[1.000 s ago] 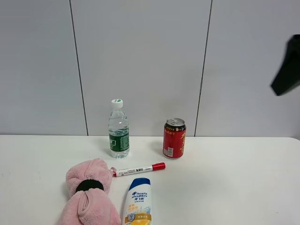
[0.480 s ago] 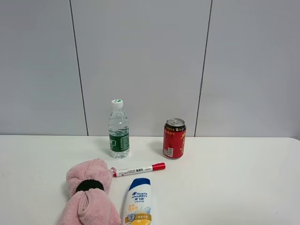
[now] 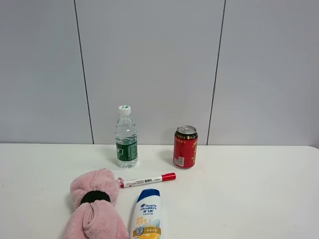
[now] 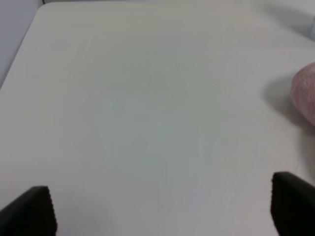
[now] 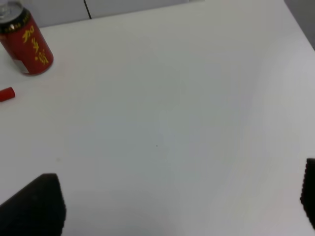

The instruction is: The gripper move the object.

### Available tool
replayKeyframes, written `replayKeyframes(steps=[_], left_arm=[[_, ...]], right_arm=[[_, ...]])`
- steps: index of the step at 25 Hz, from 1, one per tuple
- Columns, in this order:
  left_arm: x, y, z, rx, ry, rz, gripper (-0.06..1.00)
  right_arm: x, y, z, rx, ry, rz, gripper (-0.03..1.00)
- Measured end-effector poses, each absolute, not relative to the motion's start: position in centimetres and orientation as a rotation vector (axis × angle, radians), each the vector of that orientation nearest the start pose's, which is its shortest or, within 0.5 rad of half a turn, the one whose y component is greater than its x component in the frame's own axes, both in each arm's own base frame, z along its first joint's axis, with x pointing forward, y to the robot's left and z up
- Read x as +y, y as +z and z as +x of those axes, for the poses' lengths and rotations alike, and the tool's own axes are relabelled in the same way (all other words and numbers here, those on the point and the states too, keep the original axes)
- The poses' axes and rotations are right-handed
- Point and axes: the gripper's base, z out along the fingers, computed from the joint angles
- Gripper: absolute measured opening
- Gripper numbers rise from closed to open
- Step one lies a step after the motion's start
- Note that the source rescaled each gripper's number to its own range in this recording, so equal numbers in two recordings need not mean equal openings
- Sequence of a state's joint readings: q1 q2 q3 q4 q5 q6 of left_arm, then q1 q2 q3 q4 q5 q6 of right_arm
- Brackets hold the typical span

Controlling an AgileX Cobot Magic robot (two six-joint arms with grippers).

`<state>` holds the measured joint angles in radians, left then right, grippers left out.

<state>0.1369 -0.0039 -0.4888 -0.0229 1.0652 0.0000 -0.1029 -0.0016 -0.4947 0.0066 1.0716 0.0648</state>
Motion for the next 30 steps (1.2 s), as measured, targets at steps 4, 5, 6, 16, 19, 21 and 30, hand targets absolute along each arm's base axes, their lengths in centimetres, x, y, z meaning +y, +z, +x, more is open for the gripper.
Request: replayKeyframes(steps=[4,5,6,16,19,21,30], left_arm=[[-0.24,27.38,-0.41,2.052,0.057,-0.140,1.00],[-0.24,27.38,-0.41,2.052,0.057,-0.140,1.00],[-0.24,27.38,-0.41,2.052,0.057,-0.140,1.00],[-0.24,27.38,-0.41,2.052,0.057,-0.140,1.00],[-0.24,27.38,-0.41,2.052,0.057,-0.140,1.00],[-0.24,27.38,-0.41,2.052,0.057,-0.140,1.00],[-0.24,27.38,-0.41,2.052,0.057,-0.140,1.00]], right_arm=[[0.10,27.49,-0.48,2.051,-0.016,0.172,0.97],[0.10,27.49,-0.48,2.051,-0.016,0.172,0.97],[0.10,27.49,-0.48,2.051,-0.016,0.172,0.97],[0.10,27.49,-0.48,2.051,-0.016,0.172,0.97],[0.10,27.49,-0.48,2.051,-0.016,0.172,0.97],[0.10,27.49,-0.48,2.051,-0.016,0.172,0.97],[0.10,27.49,-0.48,2.051,-0.016,0.172,0.97]])
